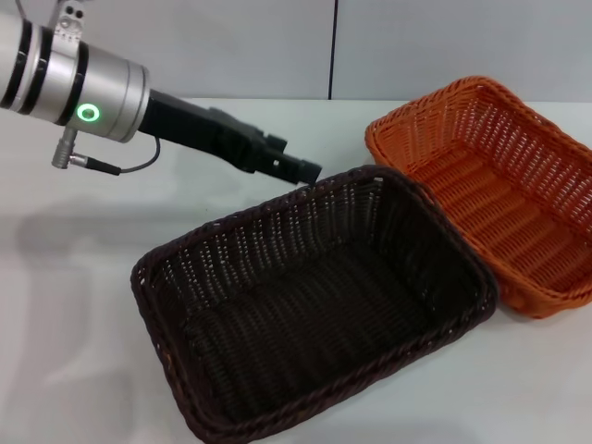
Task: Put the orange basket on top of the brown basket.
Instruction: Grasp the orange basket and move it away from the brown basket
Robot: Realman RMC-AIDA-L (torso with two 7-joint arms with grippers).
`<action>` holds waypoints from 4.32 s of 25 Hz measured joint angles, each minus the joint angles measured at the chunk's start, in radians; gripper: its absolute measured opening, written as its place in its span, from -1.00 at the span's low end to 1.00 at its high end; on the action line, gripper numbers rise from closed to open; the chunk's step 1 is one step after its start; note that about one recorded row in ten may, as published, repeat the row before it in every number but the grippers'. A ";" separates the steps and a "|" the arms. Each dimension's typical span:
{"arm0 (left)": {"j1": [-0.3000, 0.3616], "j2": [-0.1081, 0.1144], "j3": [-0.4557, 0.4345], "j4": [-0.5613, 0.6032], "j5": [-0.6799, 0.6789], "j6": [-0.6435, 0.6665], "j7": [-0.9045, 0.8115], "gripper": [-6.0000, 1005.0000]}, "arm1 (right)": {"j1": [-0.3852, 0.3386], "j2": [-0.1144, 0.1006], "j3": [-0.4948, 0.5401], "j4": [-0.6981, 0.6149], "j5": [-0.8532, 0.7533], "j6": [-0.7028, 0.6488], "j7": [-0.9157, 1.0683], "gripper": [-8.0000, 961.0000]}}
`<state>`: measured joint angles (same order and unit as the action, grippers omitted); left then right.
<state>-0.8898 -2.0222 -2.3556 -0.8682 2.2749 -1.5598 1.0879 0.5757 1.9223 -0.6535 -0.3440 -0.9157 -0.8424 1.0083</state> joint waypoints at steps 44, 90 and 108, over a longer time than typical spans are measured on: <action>0.062 -0.006 -0.013 0.047 -0.256 0.095 -0.008 0.64 | 0.243 -0.157 -0.193 -0.618 -1.635 -1.114 0.606 0.31; 0.076 0.021 -0.013 0.068 -0.286 0.153 -0.009 0.64 | 0.301 -0.031 -0.247 -0.553 -1.856 -0.901 0.524 -0.30; 0.105 0.034 -0.005 0.038 -0.358 0.135 0.001 0.63 | 0.283 -0.051 -0.051 -0.684 -1.755 -1.032 0.528 -0.59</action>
<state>-0.7850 -1.9877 -2.3609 -0.8299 1.9167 -1.4252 1.0890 0.8584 1.8714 -0.7041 -1.0280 -2.6704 -1.8745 1.5363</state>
